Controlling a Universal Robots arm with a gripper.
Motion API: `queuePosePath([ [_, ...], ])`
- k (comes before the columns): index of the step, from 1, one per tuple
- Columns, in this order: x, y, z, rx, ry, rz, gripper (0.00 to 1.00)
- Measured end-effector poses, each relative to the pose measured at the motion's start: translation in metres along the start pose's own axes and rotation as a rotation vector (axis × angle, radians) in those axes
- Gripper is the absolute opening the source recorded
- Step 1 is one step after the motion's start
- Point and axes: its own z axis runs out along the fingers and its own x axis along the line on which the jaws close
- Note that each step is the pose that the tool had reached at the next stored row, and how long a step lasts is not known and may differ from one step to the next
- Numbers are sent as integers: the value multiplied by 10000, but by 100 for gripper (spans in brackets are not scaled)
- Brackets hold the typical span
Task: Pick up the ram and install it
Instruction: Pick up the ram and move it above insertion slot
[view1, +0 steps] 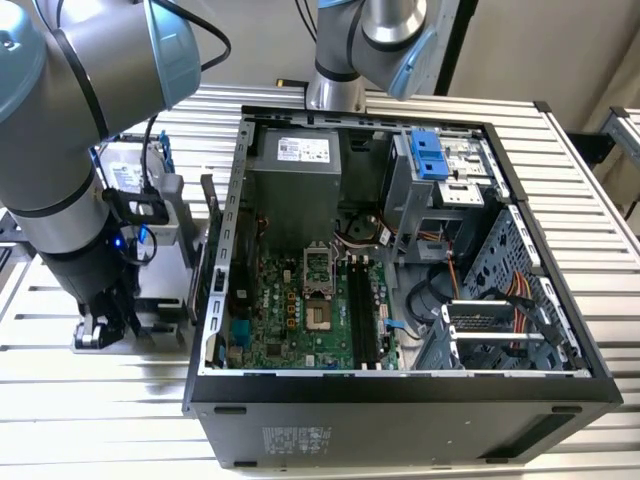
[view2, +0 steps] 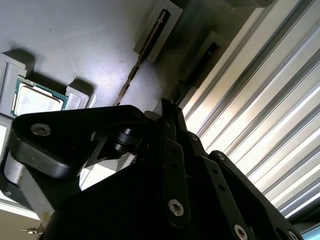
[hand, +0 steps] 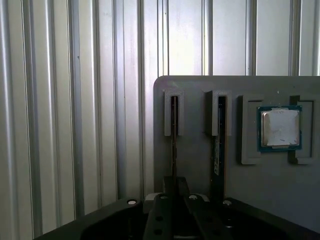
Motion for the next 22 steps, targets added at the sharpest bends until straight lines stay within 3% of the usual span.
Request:
queuePosePath([
  [12,0,0,-11,0,9,0,0],
  [22,0,1,-142,1,8,0,0],
])
